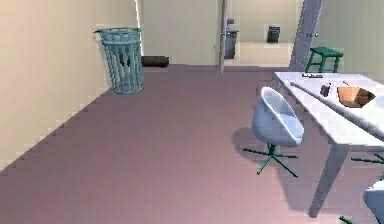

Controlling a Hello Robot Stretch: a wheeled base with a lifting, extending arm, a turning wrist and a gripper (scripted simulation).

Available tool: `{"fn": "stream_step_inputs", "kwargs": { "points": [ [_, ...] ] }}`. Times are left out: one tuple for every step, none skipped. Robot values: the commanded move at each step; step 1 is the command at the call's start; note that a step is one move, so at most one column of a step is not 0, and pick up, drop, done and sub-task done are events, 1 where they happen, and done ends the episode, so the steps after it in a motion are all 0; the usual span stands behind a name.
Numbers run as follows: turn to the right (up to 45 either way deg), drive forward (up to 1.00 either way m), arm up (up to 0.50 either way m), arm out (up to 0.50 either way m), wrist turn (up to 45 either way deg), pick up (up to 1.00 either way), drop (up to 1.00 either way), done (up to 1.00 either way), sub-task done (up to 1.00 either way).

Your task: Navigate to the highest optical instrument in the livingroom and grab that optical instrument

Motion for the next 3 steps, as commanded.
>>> {"fn": "stream_step_inputs", "kwargs": {
  "points": [
    [0.0,1.00,0.00,0.00,0.0,0.00,0.00,0.00,0.00],
    [-3.0,0.00,0.00,0.00,0.0,0.00,0.00,0.00,0.00],
    [0.0,0.30,0.00,0.00,0.0,0.00,0.00,0.00,0.00]
  ]
}}
